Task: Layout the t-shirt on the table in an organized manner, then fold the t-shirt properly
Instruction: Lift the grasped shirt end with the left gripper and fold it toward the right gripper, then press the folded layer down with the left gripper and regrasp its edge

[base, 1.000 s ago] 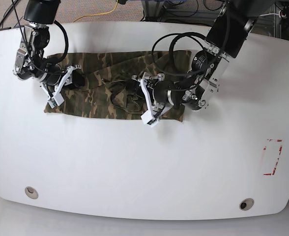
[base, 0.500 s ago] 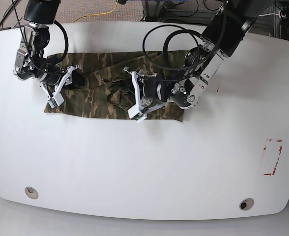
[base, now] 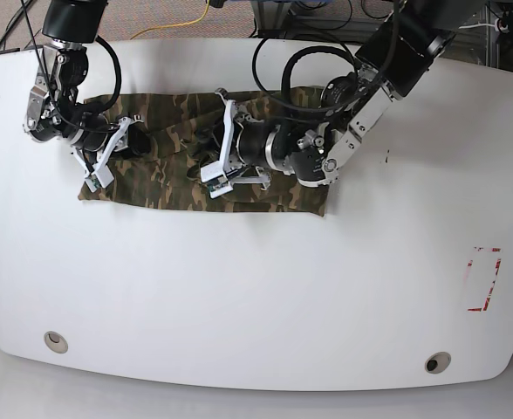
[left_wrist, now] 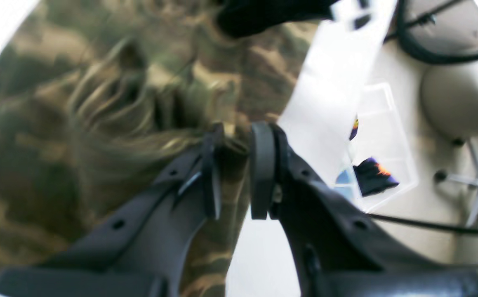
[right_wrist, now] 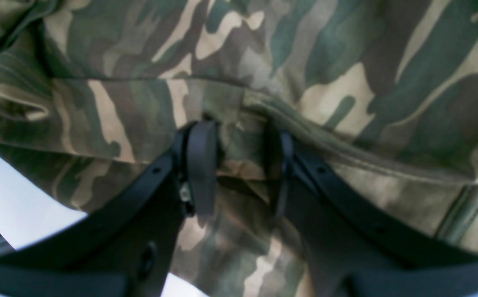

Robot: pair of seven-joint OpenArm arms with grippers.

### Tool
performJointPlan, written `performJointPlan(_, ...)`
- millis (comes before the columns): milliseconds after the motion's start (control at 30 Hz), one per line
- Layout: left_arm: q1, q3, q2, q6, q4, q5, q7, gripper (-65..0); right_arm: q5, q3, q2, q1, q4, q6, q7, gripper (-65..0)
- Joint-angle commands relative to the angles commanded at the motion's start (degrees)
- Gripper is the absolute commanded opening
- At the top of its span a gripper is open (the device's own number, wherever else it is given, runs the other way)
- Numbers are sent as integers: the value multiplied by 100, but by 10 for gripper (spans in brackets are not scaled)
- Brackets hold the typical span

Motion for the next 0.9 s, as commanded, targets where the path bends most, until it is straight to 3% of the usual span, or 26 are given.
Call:
performJointPlan(167,-35,290,0,-237,0,-26,88,-554,0,0,0,0,0,0,0,-463)
performJointPlan(333,-158,431,0,-809,123,-35,114,-531,0,0,0,0,0,0,0,-463)
performJointPlan(400,-149,343,0,-1073,264,-35,114,-481,0,0,0,0,0,0,0,-463)
performJointPlan(467,-149,220,0,-1116,387,-35,114,-439,0,0,0,0,0,0,0,-463)
performJointPlan(700,-114,-589,9,-1108,484,0,97,-356,0,0,0,0,0,0,0,-463)
performJointPlan(833,-26,-1029,18,-730,404,105,53,-353,0,0,0,0,0,0,0,-463)
performJointPlan(867,-18,-1204,26,-475,334,193,-44,-353,0,0,0,0,0,0,0,-463)
performJointPlan(900,-18,-1257,26,-378,299,229,-88,-353,0,0,0,0,0,0,0,-463)
